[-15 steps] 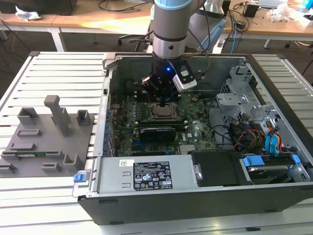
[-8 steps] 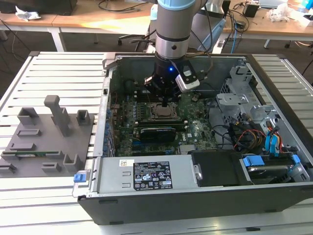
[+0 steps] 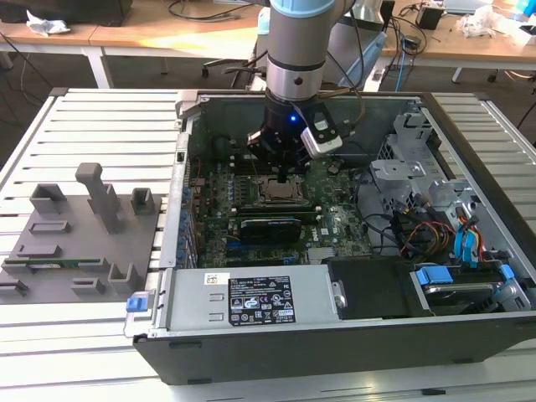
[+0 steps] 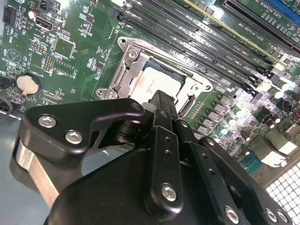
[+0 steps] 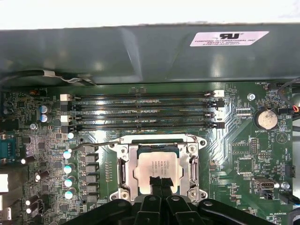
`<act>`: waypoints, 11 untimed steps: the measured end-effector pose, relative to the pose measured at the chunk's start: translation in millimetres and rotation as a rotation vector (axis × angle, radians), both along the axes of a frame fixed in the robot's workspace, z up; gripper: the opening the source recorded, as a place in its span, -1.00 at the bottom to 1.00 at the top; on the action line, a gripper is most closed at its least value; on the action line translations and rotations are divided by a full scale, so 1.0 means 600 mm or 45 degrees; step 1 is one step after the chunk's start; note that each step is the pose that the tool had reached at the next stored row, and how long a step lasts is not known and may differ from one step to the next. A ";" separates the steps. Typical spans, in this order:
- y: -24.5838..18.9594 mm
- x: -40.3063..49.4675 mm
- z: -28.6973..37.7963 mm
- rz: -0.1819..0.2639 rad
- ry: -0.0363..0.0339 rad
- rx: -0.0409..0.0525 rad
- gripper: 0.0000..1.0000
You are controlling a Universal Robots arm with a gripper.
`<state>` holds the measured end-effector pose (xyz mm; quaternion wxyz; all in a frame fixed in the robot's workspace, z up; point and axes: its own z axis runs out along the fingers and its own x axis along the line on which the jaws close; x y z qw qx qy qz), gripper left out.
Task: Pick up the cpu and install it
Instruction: 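Install the first cpu locking lever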
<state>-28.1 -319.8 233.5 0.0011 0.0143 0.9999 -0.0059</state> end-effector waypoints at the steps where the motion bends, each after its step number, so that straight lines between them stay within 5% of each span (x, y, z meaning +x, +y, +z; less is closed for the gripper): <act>1: 0.0000 0.000 0.000 0.000 0.0000 0.000 -0.79; 2: 0.0000 0.000 0.000 0.000 0.0000 0.000 -0.79; 4: 0.0001 0.000 0.030 0.000 -0.0002 0.000 -0.79; 5: 0.0000 -0.002 0.030 0.000 0.0001 0.000 -0.79; 6: 0.0000 -0.029 0.030 0.000 -0.0003 0.001 -0.79; 7: 0.0000 -0.037 0.030 0.000 -0.0001 0.001 -0.79; 11: 0.0000 -0.055 0.030 0.000 -0.0009 0.002 -0.79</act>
